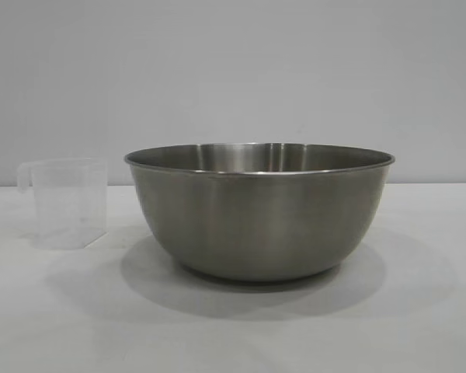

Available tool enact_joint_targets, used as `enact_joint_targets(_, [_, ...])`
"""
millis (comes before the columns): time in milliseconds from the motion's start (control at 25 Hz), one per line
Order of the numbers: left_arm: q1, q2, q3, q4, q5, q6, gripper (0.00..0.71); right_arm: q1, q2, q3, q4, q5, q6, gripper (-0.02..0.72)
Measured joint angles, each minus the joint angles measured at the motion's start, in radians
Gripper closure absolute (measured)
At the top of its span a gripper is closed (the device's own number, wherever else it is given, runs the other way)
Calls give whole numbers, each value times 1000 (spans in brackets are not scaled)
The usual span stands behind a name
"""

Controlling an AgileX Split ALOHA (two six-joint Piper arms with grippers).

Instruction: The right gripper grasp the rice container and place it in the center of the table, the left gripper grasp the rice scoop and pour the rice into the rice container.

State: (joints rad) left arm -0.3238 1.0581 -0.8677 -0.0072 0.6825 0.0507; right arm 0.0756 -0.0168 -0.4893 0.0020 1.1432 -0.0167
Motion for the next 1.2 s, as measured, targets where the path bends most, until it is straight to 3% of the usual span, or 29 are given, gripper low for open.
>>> enact_joint_targets(120, [0, -55, -37, -4, 105, 0, 235, 0, 0, 0, 0, 0, 0, 164])
enact_joint_targets(720, [0, -416, -60, -107, 544, 0, 239, 0, 0, 0, 0, 0, 0, 164])
enact_joint_targets(1200, [0, -692, -60, -103, 592, 0, 239, 0, 0, 0, 0, 0, 0, 164])
